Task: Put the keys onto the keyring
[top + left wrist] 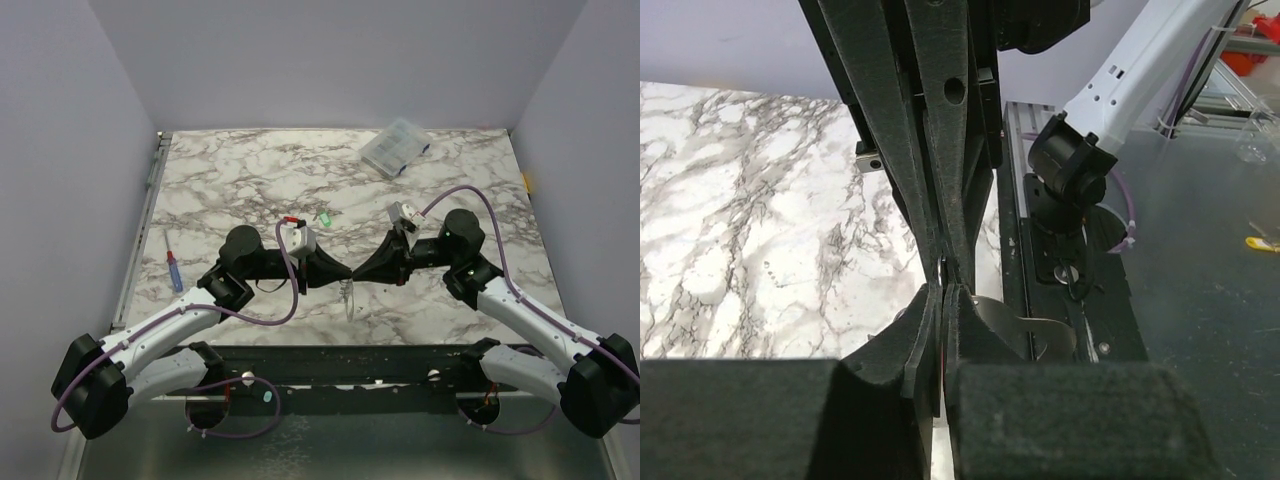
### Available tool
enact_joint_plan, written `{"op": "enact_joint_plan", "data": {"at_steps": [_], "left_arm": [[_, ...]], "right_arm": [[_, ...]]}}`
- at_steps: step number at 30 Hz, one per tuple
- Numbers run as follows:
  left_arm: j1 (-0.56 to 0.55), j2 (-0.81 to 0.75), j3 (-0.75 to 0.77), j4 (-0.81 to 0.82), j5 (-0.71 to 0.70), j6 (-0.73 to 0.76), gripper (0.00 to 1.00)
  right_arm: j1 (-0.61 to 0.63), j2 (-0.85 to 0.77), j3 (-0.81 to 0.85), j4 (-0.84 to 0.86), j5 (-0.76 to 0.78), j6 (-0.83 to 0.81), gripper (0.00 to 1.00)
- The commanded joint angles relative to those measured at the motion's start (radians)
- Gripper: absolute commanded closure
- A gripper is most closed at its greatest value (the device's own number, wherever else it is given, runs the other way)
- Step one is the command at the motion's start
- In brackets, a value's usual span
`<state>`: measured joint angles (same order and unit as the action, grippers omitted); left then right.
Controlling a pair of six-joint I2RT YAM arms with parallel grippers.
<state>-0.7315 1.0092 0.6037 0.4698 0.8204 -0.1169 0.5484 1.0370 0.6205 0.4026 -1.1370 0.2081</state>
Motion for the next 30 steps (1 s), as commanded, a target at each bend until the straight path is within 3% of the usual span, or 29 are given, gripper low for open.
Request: {"op": "enact_joint_plan", "data": {"at_steps": [1,3,7,10,17,22,30], "left_arm": [[-0.002,0.008,-0.001,0.038,-0.064,0.006,1.00],[-0.002,-0.005,-0.003,0.039,-0.097,0.005,1.00],[-0.003,-0.048,-0.007,0.022,-0.200,0.005,1.00],[-0.001,-0.062,-0.002,-0.027,-0.233,0.041,1.00],[-0.001,-0.072,-0.004,-0.116,-0.233,0.102,1.00],[-0.001,-0.085,0.026,-0.238,-0.291,0.161,1.00],[-0.001,-0.137,0.040,-0.306,-0.604,0.161,1.00]], "right_arm": [[0.011,-0.006,0.030,0.034,-0.050,0.015,0.99],[0.012,-0.010,0.028,0.034,-0.043,0.015,0.97],[0.011,-0.022,0.032,0.009,-0.006,0.011,0.61],[0.010,-0.054,0.039,-0.010,0.011,0.018,0.48],[0.009,-0.194,0.012,-0.032,0.207,0.004,0.32],[0.010,-0.233,0.010,-0.050,0.408,0.014,0.31],[0.009,-0.142,0.085,-0.167,0.785,0.035,0.28]]}}
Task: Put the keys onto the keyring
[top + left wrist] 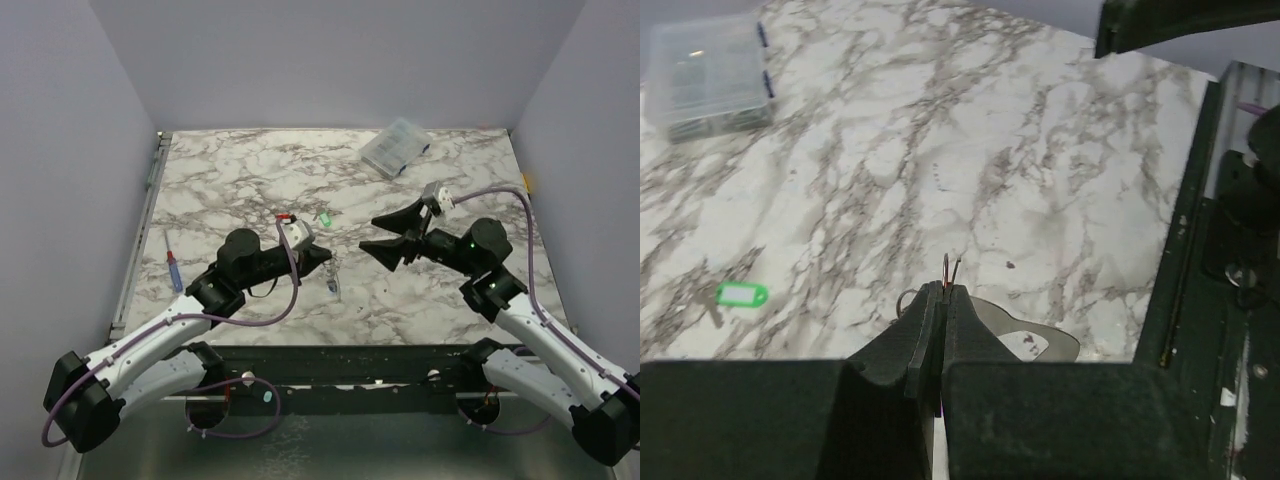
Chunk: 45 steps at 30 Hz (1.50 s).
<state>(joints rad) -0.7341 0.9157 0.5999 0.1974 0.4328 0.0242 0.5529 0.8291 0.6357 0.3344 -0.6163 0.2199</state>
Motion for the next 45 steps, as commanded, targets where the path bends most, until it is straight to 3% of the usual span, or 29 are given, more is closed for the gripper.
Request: {"op": "enact_joint_plan", "data": {"at_steps": [1,9,17,25,36,45], "left_arm": [[0.004,-0.054,0.044,-0.036,-0.263,0.024,1.00],[0.007,-0.113,0.024,-0.042,-0.658,0.065,1.00],[0.080,-0.029,0.082,-0.106,-0.807,-0.003,1.00],[0.263,-0.034,0.095,-0.113,-0.797,-0.102,1.00],[0.283,-0.044,0.086,-0.113,-0.851,-0.063,1.00],[0.286,-0.047,0.085,-0.113,-0.840,-0.060,1.00]], "right_arm": [[0.004,0.098,0.091,-0.121,0.301,0.031,0.28],[0.005,0.361,0.270,-0.261,0.404,0.013,0.31],[0.005,0.633,0.437,-0.366,0.385,-0.032,0.33],[0.007,0.873,0.609,-0.468,0.481,-0.040,0.42],[0.073,1.221,0.957,-0.718,0.638,-0.089,0.44],[0.118,1.407,1.159,-0.805,0.739,-0.158,0.44]]}}
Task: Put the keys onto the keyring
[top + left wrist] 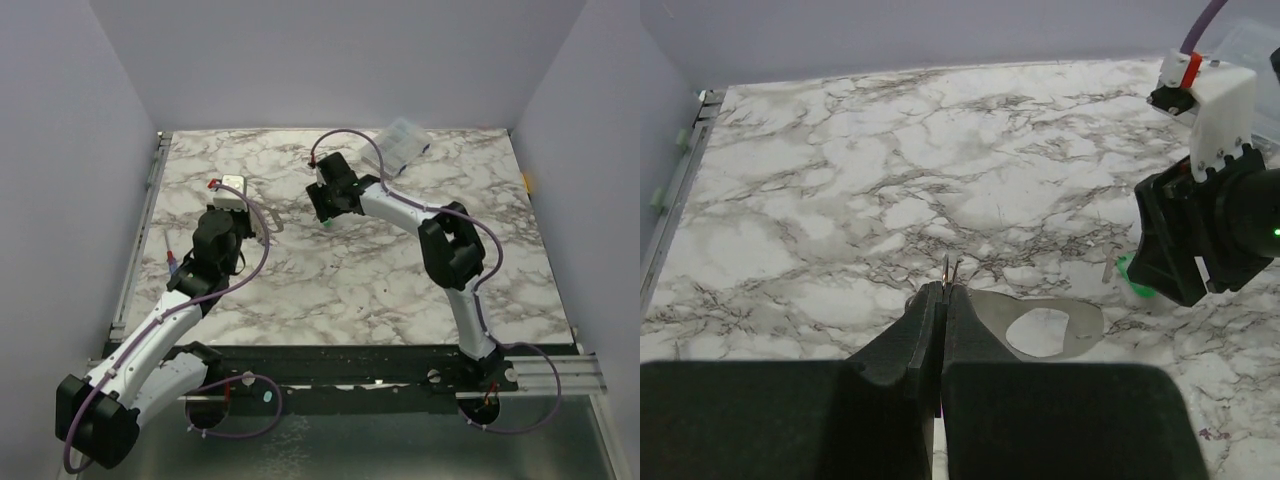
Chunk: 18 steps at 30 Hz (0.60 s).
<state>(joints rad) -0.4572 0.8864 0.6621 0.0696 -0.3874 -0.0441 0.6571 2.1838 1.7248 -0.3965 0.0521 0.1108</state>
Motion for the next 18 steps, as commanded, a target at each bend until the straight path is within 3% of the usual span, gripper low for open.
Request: {"op": "enact_joint_plan", "data": {"at_steps": [1,18], "left_arm": [[0.009,-0.017,0.022,0.014,-0.018,0.009,1.00],[0.009,-0.002,0.022,0.014,0.007,0.009,1.00]], "right_arm": [[0.016,0.065,0.086,-0.076,0.073,-0.056,0.44],[0.050,0.203,0.224,-0.116,0.129,-0.138,0.50]]}}
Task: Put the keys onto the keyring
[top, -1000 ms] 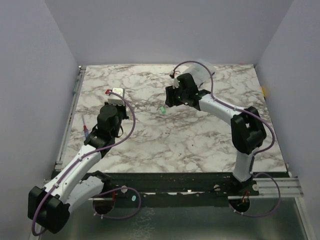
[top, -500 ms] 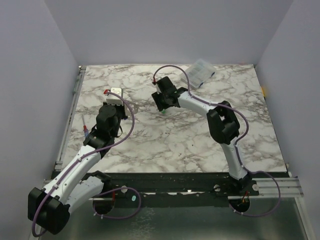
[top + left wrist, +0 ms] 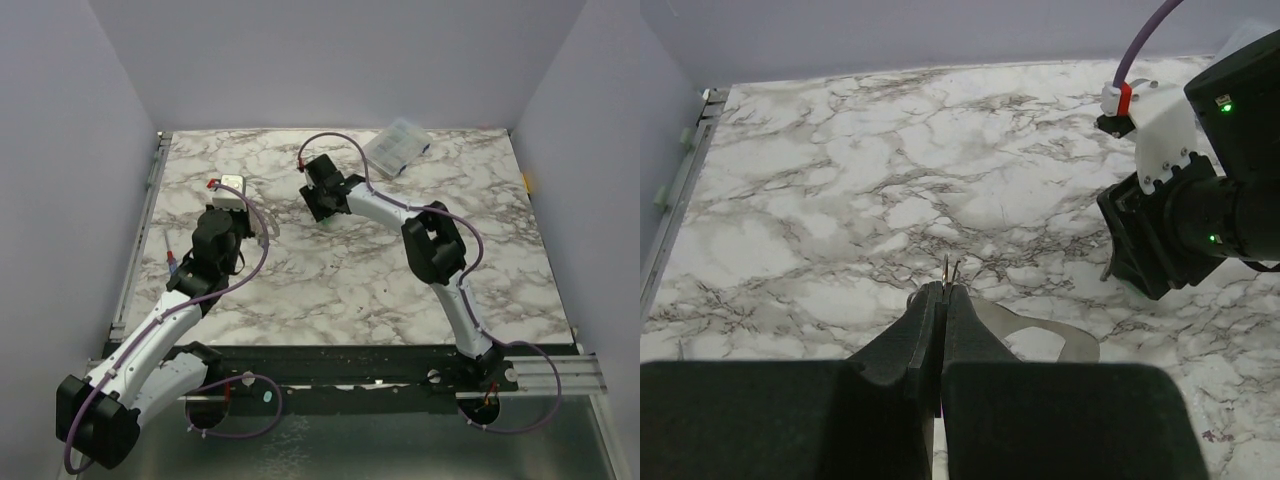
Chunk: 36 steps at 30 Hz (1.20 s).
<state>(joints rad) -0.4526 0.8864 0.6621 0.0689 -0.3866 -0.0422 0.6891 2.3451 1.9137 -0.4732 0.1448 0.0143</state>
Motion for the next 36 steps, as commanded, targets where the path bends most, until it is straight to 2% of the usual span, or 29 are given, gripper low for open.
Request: {"op": "enact_joint_plan", "data": {"at_steps": [1,13,17,30,36], "left_arm": [[0.005,0.000,0.022,0.014,0.007,0.007,1.00],[0.004,0.006,0.025,0.014,0.015,0.005,1.00],[0.005,0.008,0.025,0.013,0.018,0.005,1.00],[0.004,0.015,0.024,0.012,0.031,0.004,1.00],[0.005,0.016,0.025,0.012,0.031,0.004,1.00]], "right_arm": [[0.019,0.043,0.036,-0.038,0.038,-0.043,0.50],[0.034,0.057,0.048,-0.031,0.079,-0.089,0.52],[0.036,0.054,0.044,-0.032,0.078,-0.091,0.59],[0.037,0.042,0.030,-0.029,0.076,-0.125,0.95],[0.045,-0.039,-0.062,0.042,0.069,-0.161,0.99]]}}
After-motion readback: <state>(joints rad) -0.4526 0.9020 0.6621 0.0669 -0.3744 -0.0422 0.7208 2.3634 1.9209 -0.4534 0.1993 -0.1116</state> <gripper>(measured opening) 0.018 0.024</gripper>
